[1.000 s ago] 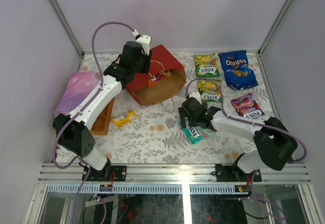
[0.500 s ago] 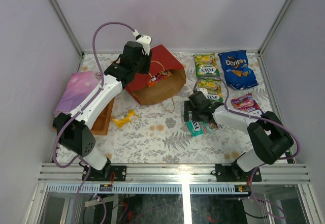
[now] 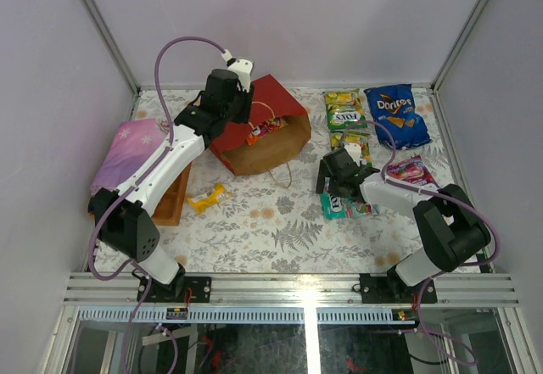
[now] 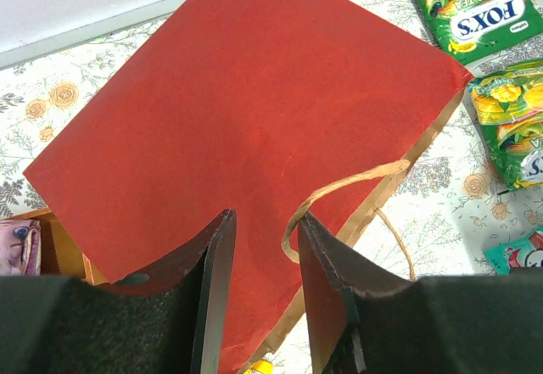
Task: Take the snacks out of the paper bag
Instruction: Place the snack at the center of the board, then take out the snack from the paper bag.
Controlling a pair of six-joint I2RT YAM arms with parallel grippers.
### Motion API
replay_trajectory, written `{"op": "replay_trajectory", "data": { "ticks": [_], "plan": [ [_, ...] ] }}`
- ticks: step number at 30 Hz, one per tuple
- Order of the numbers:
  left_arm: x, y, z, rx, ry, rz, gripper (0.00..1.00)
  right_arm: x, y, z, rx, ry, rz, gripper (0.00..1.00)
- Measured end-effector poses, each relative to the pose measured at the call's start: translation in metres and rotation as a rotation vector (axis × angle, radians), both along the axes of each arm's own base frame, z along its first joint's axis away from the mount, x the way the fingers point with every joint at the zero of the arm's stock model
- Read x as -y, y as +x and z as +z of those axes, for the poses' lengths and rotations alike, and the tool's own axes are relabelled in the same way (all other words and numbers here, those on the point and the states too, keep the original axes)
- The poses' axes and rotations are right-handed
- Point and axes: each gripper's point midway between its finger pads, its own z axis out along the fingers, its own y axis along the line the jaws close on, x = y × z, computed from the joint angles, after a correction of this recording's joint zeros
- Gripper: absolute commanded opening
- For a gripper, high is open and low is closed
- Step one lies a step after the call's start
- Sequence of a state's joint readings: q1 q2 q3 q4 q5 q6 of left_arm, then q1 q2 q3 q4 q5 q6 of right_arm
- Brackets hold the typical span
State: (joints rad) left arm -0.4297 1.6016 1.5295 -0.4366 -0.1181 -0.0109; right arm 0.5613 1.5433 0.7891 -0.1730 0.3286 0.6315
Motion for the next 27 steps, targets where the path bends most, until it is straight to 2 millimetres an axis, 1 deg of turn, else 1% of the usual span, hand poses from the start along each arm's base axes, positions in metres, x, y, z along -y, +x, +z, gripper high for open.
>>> {"op": "replay_trajectory", "data": {
  "ticks": [2,4,6,9,11,12,13,15,18,20,23,27],
  "plan": [
    [0.0,0.0,0.0,0.0,0.0,0.0,0.35,0.001,0.001,0.002,0.003,0.002,-0.001,0.99],
    [0.0,0.0,0.0,0.0,0.0,-0.001,0.35,-0.002,-0.001,0.007,0.01,0.016,0.012,1.0],
    [0.0,0.0,0.0,0.0,0.0,-0.001,0.35,-0.011,-0.002,0.021,0.049,0.036,0.036,1.0],
    [0.0,0.0,0.0,0.0,-0.001,-0.001,0.35,-0.047,0.0,0.055,0.168,0.118,0.112,1.0],
    [0.001,0.0,0.0,-0.001,-0.002,-0.003,0.35,-0.081,0.009,0.085,0.276,0.242,0.149,0.98],
    [0.001,0.0,0.0,-0.001,-0.002,-0.003,0.35,-0.096,0.015,0.097,0.322,0.306,0.152,0.98],
    [0.001,0.0,0.0,-0.001,-0.003,-0.004,0.35,-0.106,0.023,0.106,0.36,0.364,0.144,0.97],
    [0.001,0.0,0.0,-0.001,-0.003,-0.004,0.36,-0.124,0.039,0.114,0.401,0.449,0.116,0.93],
    [0.001,0.0,0.0,-0.001,-0.003,-0.004,0.36,-0.15,0.06,0.109,0.419,0.549,0.087,0.83],
    [0.001,0.0,0.0,-0.001,-0.003,-0.004,0.36,-0.165,0.071,0.098,0.423,0.613,0.069,0.81],
    [0.001,0.0,0.0,-0.001,-0.003,-0.004,0.36,-0.179,0.083,0.08,0.42,0.669,0.036,0.76],
    [0.001,0.0,0.0,-0.001,-0.002,-0.004,0.36,-0.2,0.105,0.064,0.431,0.753,-0.012,0.71]
  ]
}}
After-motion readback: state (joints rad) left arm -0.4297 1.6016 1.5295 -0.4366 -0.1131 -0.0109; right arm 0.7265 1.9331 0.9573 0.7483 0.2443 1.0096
